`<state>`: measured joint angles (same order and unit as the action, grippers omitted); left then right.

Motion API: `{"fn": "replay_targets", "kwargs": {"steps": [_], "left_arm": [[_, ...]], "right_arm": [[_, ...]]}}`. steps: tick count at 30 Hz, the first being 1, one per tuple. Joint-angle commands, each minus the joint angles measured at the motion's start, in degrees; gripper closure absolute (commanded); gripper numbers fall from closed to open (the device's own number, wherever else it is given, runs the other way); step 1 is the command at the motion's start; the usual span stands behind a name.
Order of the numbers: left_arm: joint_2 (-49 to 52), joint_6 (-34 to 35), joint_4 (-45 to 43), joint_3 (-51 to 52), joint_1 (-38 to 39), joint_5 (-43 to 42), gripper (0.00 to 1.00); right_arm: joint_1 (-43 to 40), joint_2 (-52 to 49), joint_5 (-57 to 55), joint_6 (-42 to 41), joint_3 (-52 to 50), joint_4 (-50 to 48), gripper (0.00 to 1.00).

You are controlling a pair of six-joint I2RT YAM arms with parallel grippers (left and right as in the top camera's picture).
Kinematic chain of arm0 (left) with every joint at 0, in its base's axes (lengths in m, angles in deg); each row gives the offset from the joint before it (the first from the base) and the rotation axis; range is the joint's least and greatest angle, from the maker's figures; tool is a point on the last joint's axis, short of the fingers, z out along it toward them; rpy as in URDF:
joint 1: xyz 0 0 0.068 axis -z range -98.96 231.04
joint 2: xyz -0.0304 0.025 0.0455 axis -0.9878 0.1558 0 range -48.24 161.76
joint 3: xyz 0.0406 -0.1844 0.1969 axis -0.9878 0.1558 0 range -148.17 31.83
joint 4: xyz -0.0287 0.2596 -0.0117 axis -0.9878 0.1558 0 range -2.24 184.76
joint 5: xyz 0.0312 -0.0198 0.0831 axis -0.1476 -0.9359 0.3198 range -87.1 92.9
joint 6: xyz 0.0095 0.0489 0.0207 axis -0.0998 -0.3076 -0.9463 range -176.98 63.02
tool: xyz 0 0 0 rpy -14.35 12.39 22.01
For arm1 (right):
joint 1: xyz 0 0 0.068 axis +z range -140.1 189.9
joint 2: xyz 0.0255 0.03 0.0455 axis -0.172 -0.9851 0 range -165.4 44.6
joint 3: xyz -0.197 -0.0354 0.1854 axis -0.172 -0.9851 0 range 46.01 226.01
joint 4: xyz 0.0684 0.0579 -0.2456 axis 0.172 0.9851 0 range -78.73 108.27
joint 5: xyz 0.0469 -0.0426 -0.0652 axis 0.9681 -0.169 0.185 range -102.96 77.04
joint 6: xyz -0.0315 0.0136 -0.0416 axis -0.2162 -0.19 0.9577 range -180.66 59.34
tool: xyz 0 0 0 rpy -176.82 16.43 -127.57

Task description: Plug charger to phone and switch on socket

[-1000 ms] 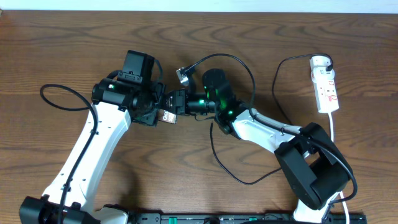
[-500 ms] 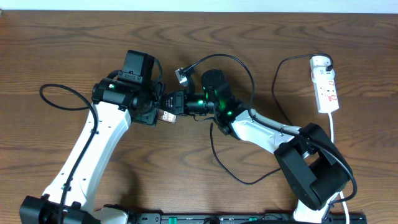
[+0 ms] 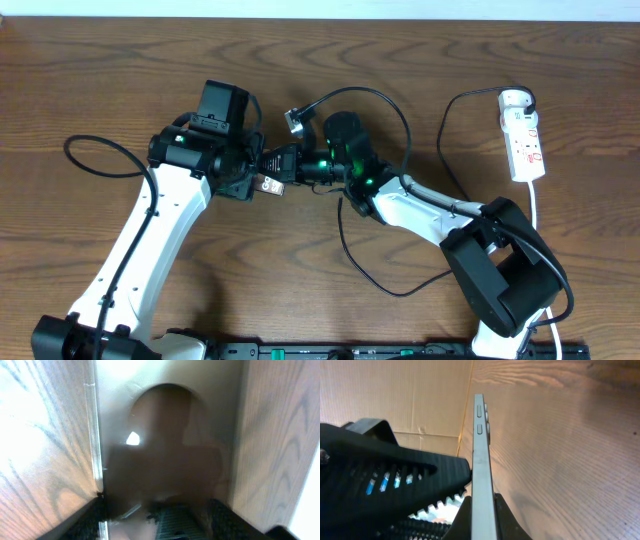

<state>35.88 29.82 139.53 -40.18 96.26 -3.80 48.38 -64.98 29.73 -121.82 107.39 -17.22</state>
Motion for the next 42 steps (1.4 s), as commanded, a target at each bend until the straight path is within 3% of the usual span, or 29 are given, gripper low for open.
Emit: {"fn": "replay_targets", "kwargs": {"steps": [1, 3, 5, 13, 16, 20, 25, 29, 33, 36, 42], "left_arm": [[-0.2, -0.7, -0.8, -1.4, 0.2, -0.1, 0.31], [-0.3, -2.3, -0.8, -1.4, -0.2, -0.1, 0.19], [-0.3, -3.0, -0.8, -1.4, -0.7, -0.1, 0.16], [-2.0, -8.1, -1.6, -1.4, -4.7, -5.0, 0.14], [-3.2, -14.3, -2.7, -1.4, -7.3, -8.8, 0.14], [-5.0, -30.1, -7.8, -1.4, -10.6, -15.3, 0.13], [-5.9, -36.9, -15.1, -1.3, -14.8, -26.2, 0.13], [-5.9, -37.0, -22.7, 0.5, -17.4, -32.8, 0.12], [-5.9, -34.0, -34.1, 6.0, -18.9, -36.3, 0.12], [-5.9, -28.4, -47.6, 12.5, -19.1, -38.8, 0.12], [-5.9, -12.8, -88.3, 29.6, -19.0, -38.8, 0.12]], "right_arm": [[0.5, 0.2, 2.5, 0.2, 0.5, -0.4, 0.99], [-0.3, 0.2, 2.8, 0.5, 0.5, -0.4, 0.99], [-1.0, 0.2, 3.1, 1.0, 0.5, -0.2, 0.99], [-4.8, 0.2, 3.0, 4.6, 0.5, 4.1, 0.99], [-7.0, 0.2, 2.7, 5.1, 0.5, 5.2, 0.99], [-10.6, 0.2, 1.9, 3.5, 0.5, 5.0, 0.99], [-16.0, 0.2, 1.4, -8.6, 0.5, 0.5, 0.99], [-19.6, 0.2, 1.4, -27.1, 0.5, -10.2, 0.99], [-21.6, 0.2, 1.4, -41.4, 0.5, -25.5, 0.99], [-21.6, 0.2, 1.4, -46.7, 0.5, -33.7, 0.99], [-19.3, 0.2, 3.1, -48.5, 0.5, -37.5, 0.99]]}}
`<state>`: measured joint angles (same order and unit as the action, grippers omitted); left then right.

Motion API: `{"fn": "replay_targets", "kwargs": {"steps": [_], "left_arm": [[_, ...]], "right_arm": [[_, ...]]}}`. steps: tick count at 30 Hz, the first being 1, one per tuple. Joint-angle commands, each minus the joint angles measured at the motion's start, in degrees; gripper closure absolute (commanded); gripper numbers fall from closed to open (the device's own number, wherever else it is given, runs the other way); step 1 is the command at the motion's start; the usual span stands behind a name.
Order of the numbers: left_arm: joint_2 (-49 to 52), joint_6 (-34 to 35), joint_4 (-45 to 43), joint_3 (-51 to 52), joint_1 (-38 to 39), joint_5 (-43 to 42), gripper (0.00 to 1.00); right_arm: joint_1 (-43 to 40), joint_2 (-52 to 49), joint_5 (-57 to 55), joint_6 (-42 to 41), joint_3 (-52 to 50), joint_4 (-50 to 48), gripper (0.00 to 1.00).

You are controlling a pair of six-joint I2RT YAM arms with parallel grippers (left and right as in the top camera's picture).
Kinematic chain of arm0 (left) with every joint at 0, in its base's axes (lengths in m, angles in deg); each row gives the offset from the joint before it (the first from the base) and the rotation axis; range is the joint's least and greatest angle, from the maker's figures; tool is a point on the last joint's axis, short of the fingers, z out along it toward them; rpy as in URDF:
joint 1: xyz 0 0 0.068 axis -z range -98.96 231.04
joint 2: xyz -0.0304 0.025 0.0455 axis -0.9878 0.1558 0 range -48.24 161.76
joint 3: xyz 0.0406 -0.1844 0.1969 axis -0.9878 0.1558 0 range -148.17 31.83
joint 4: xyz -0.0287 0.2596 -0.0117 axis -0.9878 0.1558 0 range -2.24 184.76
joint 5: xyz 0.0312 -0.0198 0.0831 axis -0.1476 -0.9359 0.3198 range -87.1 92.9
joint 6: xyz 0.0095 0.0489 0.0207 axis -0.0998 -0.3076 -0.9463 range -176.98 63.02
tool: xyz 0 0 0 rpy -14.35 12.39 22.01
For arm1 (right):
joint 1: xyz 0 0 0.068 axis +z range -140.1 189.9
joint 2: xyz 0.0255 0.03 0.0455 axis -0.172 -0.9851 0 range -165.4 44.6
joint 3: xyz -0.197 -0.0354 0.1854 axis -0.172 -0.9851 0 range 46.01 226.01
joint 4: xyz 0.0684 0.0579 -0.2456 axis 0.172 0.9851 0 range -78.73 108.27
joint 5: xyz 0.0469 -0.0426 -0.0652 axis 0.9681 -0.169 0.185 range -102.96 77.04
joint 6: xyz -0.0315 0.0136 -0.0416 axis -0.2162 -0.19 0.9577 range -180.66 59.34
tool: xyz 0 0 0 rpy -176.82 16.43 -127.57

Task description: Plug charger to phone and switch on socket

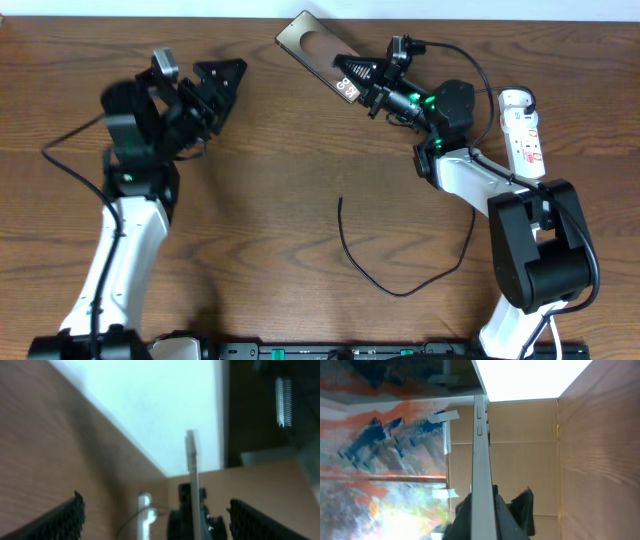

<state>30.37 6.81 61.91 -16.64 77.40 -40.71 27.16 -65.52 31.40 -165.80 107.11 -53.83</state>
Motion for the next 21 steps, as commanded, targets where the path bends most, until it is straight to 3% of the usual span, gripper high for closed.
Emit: {"fn": "replay_targets", "kwargs": {"steps": [1, 5, 14, 21], "left_arm": [[-0.4, 12.4, -16.7, 8.5, -0.2, -1.5, 0.12], [-0.4, 18.8, -30.7, 15.2, -0.2, 1.0, 0.12], [-0.4, 24.8, -30.4, 15.5, -0.2, 1.5, 0.12], [-0.4, 24.8, -30.4, 15.5, -0.2, 2.4, 0.12]], "right_arm": [[2.4, 0.7, 1.6, -4.4, 0.8, -0.9, 0.99], [4.5, 0.7, 1.6, -2.9, 0.8, -0.9, 0.99], [9.3, 0.7, 4.0, 4.8, 0.8, 5.7, 0.99], [12.0, 0.7, 4.2, 8.6, 0.8, 9.4, 0.99]]}}
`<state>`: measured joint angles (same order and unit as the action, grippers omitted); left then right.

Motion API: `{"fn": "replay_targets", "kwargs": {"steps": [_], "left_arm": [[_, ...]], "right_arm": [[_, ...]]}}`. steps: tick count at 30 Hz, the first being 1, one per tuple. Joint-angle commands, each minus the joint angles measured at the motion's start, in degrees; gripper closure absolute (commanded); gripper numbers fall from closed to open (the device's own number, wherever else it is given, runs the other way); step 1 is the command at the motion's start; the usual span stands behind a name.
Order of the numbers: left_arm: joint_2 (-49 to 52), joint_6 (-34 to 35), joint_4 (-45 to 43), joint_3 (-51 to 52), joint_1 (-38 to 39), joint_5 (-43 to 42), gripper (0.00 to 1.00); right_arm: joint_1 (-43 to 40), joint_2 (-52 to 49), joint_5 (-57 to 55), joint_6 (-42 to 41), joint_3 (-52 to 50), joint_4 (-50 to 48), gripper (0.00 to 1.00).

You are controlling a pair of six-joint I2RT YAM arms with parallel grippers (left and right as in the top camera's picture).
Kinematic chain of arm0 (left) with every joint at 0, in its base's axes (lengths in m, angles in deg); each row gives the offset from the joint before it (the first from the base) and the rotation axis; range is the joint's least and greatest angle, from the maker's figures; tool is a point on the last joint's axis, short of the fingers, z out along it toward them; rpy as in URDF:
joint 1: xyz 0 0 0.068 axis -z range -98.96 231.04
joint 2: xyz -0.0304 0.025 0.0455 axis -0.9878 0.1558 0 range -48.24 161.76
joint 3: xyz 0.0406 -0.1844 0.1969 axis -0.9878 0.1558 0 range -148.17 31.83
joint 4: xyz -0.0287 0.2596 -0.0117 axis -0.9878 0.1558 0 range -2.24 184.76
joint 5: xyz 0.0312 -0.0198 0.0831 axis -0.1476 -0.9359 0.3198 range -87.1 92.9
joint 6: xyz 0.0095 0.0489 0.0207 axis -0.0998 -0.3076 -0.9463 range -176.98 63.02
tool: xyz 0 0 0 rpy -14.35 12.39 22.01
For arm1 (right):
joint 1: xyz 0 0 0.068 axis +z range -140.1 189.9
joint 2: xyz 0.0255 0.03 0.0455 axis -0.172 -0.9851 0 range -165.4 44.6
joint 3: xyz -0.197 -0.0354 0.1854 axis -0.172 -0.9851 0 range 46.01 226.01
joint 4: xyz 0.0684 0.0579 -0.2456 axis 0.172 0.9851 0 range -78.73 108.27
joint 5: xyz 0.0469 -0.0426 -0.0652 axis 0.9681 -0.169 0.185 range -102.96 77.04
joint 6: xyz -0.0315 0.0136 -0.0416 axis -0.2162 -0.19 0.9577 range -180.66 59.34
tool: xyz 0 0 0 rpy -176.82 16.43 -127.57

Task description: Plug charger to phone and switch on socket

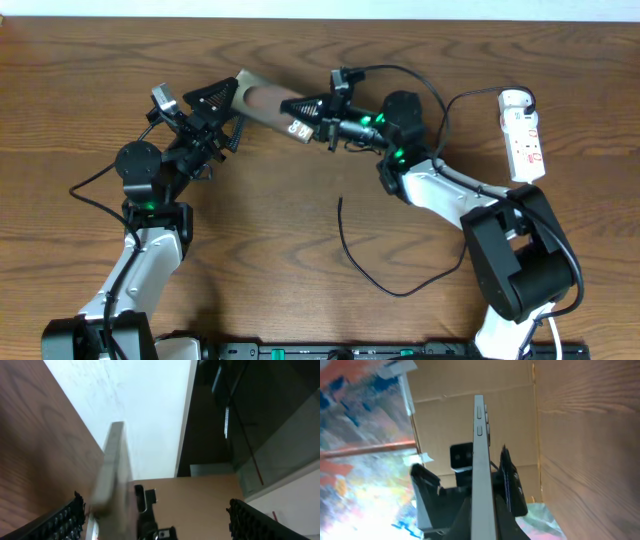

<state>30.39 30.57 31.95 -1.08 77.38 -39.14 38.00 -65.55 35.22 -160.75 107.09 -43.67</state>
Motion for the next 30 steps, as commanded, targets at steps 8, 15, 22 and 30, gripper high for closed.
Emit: {"fn": "replay_targets", "kwargs": {"steps": [8, 15, 22, 30], "left_arm": [[-0.4, 0.8, -0.4, -0.1, -0.2, 2.5, 0.12], [-0.4, 0.8, -0.4, -0.1, -0.2, 2.7, 0.36], [-0.4, 0.6, -0.4, -0.1, -0.2, 2.6, 0.50], [-0.4, -3.5, -0.4, -0.1, -0.2, 0.9, 0.50]], "right_arm": [[3.7, 0.7, 0.5, 4.9, 0.9, -0.7, 0.99], [5.3, 0.7, 0.4, 5.1, 0.9, -0.7, 0.99], [5.4, 0.7, 0.2, 5.5, 0.8, -0.7, 0.99], [5.3, 0.7, -0.4, 6.1, 0.9, -0.7, 0.99]]}}
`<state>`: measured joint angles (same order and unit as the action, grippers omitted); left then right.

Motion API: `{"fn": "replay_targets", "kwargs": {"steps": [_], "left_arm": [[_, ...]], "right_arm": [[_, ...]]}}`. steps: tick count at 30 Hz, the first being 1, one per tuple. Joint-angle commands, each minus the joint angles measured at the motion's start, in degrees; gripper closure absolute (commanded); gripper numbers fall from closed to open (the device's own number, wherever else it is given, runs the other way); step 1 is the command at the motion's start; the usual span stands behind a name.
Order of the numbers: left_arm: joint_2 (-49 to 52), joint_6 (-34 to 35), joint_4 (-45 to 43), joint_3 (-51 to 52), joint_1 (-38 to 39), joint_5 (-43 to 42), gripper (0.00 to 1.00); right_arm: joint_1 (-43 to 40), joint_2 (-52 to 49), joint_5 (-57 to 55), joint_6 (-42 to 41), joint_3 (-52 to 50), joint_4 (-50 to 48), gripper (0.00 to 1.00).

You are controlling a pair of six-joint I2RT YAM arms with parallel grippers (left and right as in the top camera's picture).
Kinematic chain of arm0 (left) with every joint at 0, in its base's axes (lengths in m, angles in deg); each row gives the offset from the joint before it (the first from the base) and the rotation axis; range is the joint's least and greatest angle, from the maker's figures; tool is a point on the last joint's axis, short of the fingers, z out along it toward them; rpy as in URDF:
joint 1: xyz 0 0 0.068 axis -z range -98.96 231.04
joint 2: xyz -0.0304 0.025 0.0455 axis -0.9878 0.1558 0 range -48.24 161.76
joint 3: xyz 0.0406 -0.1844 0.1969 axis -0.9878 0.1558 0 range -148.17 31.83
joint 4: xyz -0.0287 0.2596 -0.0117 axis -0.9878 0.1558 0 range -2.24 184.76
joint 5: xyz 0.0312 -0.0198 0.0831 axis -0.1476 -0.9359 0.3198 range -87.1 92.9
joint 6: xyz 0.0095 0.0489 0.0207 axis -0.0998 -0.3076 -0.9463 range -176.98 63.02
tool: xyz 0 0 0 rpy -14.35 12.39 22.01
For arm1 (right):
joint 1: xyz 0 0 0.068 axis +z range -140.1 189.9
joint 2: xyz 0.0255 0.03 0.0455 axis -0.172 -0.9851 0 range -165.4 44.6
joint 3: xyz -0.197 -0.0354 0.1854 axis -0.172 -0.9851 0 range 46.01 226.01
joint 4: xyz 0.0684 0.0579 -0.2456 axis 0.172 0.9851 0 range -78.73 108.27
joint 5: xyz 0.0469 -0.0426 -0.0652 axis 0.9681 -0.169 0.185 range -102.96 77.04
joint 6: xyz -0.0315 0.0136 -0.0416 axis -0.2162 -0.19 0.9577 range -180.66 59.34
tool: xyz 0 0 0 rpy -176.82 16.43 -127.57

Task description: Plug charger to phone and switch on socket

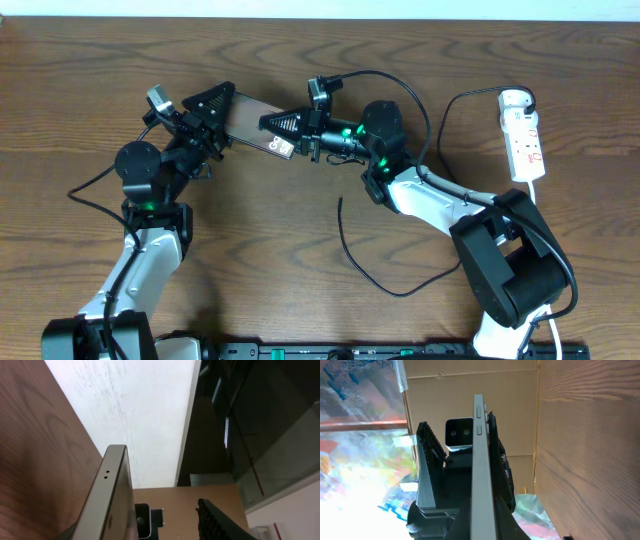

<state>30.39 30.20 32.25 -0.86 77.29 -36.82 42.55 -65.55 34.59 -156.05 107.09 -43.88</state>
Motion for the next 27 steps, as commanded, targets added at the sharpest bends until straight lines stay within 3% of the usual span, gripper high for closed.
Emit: {"fn": "replay_targets", "kwargs": {"steps": [1, 7, 15, 27], "left_arm": [[-0.4, -3.3, -0.7, -0.3, -0.1, -1.7, 0.50], [-0.4, -5.5, -0.7, -0.3, -0.1, -2.3, 0.52], [-0.4, -5.5, -0.7, -0.3, -0.1, -2.3, 0.91], [-0.4, -5.5, -0.7, -0.3, -0.1, -2.2, 0.93]], "right_arm": [[0.7, 0.7, -0.1, 1.5, 0.9, -0.5, 0.99], [0.7, 0.7, -0.6, 1.8, 0.8, -0.5, 0.99], [0.7, 0.7, -0.7, 1.8, 0.8, -0.5, 0.99], [0.7, 0.7, -0.7, 1.8, 0.8, -0.5, 0.99]]}}
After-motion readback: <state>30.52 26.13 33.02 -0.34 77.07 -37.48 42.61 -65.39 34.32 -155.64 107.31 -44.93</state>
